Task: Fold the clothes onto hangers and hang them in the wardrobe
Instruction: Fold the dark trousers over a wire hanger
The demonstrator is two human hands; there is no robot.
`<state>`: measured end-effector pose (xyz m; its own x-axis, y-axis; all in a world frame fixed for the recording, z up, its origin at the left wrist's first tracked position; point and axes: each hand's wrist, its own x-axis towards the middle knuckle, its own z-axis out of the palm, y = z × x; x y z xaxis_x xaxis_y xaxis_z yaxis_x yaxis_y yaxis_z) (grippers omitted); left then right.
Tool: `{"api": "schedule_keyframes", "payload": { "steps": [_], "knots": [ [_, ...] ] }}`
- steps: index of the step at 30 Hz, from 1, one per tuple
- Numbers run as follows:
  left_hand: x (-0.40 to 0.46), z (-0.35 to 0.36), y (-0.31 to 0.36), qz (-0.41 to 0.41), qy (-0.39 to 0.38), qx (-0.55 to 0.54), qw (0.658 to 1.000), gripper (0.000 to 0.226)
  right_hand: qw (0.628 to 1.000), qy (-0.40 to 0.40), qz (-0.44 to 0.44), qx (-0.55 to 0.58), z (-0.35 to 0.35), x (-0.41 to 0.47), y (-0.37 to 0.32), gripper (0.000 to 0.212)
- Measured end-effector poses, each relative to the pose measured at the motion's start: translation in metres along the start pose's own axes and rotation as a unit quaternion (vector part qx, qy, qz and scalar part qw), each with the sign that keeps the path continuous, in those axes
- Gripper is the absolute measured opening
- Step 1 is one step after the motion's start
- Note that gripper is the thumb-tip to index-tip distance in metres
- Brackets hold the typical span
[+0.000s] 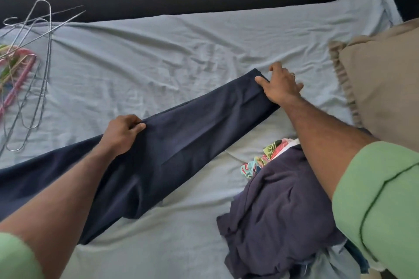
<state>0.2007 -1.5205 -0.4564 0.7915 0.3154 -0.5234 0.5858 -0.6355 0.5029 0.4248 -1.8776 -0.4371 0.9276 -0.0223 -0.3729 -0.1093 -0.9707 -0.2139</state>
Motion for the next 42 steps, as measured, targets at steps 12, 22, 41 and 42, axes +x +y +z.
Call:
{"api": "schedule_keyframes", "payload": {
  "steps": [12, 22, 41, 42],
  "knots": [
    [0.003, 0.011, -0.006, -0.018, 0.011, 0.019, 1.0, 0.013, 0.983, 0.135, -0.081, -0.093, 0.027, -0.03, -0.013, 0.038],
    [-0.051, -0.023, -0.037, -0.052, 0.002, 0.017, 0.999, 0.02, 0.976, 0.106, -0.187, 0.005, 0.066, -0.125, -0.081, 0.02],
    [-0.233, -0.143, -0.263, -0.066, -0.152, 0.036, 0.986, 0.041, 0.87, -0.157, -0.452, -0.123, 0.192, -0.343, -0.299, 0.042],
    [-0.241, -0.15, -0.275, -0.065, -0.165, 0.023, 0.984, 0.04, 0.869, -0.157, -0.449, -0.133, 0.195, -0.345, -0.307, 0.033]
  ]
}}
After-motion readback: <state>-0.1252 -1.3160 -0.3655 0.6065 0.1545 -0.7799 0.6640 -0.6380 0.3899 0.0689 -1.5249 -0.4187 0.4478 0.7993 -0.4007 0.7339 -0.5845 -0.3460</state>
